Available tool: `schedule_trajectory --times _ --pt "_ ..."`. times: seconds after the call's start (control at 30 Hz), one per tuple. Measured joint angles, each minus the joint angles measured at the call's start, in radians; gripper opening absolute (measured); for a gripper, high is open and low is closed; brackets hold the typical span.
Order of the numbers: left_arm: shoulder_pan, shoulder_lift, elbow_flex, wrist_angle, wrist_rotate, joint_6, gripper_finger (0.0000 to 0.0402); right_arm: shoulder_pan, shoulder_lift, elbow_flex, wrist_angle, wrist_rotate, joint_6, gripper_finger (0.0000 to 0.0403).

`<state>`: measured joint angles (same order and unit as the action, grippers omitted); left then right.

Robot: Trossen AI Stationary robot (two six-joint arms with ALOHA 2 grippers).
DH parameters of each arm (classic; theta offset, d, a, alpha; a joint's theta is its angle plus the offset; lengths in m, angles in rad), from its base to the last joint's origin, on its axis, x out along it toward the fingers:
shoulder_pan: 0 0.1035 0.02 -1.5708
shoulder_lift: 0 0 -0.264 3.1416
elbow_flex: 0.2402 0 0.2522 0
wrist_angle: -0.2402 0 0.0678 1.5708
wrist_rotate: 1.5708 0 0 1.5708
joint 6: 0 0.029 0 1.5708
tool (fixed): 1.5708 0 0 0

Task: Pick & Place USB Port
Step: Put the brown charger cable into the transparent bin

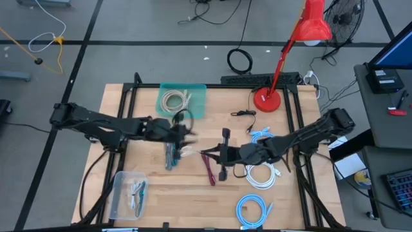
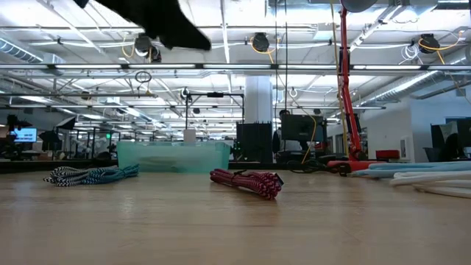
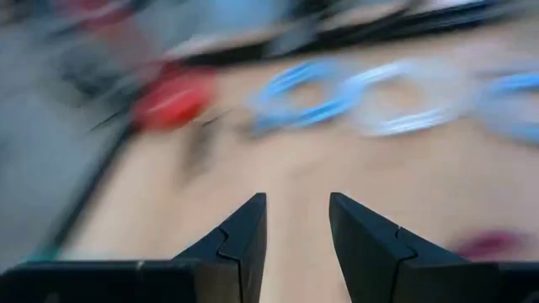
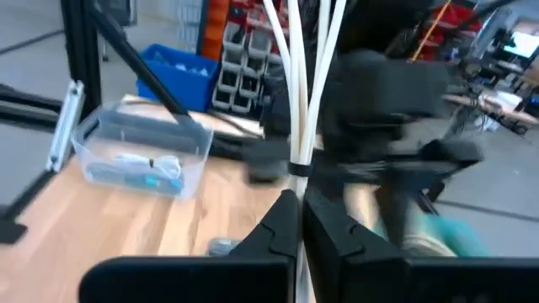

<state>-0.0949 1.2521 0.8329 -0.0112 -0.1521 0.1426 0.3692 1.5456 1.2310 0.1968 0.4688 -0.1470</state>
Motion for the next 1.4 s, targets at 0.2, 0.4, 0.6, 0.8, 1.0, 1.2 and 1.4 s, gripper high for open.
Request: schedule_trajectory --times 0.2,0.4,0.6,0.8,1.0,1.2,1.4 --pt "-0.032 -0.214 -0.116 0.082 0.170 0.058 0.0131 0.038 -0.017 0.001 -0.004 -0.002 -0.035 0.0000" --pt "-0.083 -0.366 -0.307 0.513 0.420 0.075 0.0131 0.030 -0.017 0.001 0.005 0.000 -0.048 0.0000" --pt "-0.154 -0.347 -0.352 0.671 0.274 0.084 0.0140 0.011 -0.017 0.001 0.010 -0.002 -0.023 0.0000" --pt "-0.164 -0.275 -0.319 0.668 0.130 0.071 0.0214 -0.002 -0.017 -0.041 0.112 -0.073 -0.019 0.0000" --pt "-0.164 -0.163 -0.245 0.671 0.123 0.060 0.0275 -0.025 -0.017 -0.054 0.144 -0.107 0.004 0.0000" --pt "-0.162 -0.034 -0.169 0.689 0.080 0.054 0.0288 -0.043 -0.010 -0.055 0.145 -0.110 0.028 0.0000" --pt "-0.167 0.029 -0.135 0.715 0.021 0.060 0.0275 -0.042 -0.010 -0.055 0.143 -0.111 0.030 0.0000"
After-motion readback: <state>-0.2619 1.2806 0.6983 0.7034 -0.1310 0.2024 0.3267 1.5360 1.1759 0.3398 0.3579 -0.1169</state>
